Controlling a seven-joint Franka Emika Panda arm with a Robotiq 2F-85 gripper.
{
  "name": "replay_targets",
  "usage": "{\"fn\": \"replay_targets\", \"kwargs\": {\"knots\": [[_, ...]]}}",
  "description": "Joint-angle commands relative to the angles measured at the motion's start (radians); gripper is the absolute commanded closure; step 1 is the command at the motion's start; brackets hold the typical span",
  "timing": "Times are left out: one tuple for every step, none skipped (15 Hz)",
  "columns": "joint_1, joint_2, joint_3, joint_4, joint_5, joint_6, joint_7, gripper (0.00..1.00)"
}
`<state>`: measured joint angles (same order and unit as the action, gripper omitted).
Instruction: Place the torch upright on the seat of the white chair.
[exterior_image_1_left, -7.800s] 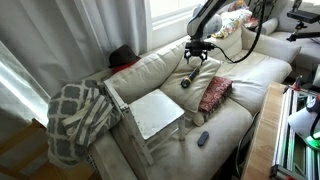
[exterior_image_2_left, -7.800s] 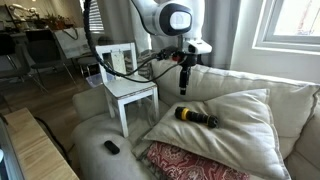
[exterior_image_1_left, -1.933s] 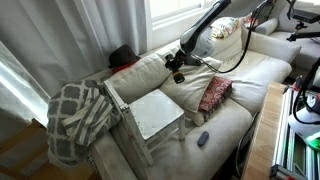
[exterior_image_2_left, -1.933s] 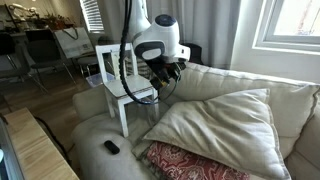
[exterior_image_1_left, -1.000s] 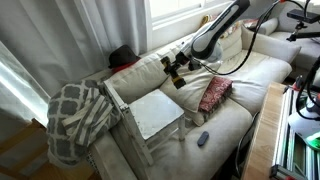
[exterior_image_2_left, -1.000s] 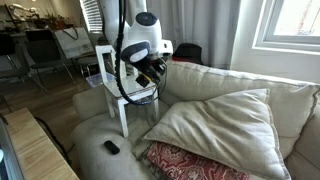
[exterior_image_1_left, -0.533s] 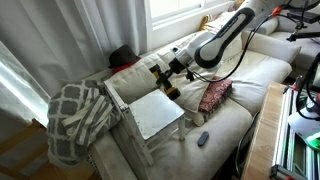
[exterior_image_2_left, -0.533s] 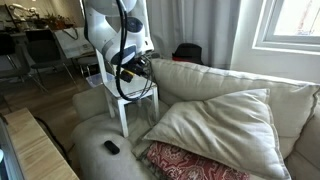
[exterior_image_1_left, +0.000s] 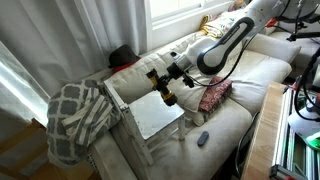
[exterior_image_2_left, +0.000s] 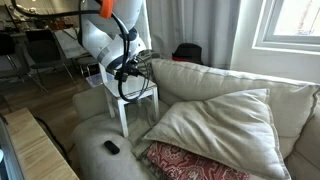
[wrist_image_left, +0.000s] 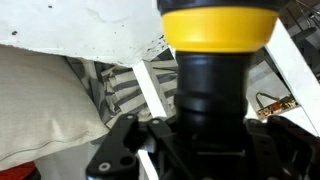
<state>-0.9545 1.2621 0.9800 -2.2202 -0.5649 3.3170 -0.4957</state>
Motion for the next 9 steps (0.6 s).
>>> {"fn": "replay_targets", "kwargs": {"knots": [[0.000, 0.000, -0.003, 0.003, -0.018, 0.002, 0.018, 0.90], [-0.002, 0.000, -0.002, 0.003, -0.019, 0.002, 0.017, 0.98], [-0.015, 0.063, 0.013, 0.018, -0.044, 0.001, -0.011, 0.98], [-0.022, 0.104, 0.022, 0.029, -0.062, 0.006, -0.029, 0.98], [-0.024, 0.128, 0.026, 0.034, -0.075, 0.012, -0.035, 0.98], [-0.029, 0.166, 0.033, 0.043, -0.101, 0.016, -0.049, 0.98], [-0.036, 0.205, 0.041, 0.052, -0.131, 0.012, -0.065, 0.98], [-0.040, 0.242, 0.047, 0.061, -0.165, 0.013, -0.081, 0.98], [-0.041, 0.275, 0.049, 0.072, -0.198, 0.012, -0.096, 0.98]]}}
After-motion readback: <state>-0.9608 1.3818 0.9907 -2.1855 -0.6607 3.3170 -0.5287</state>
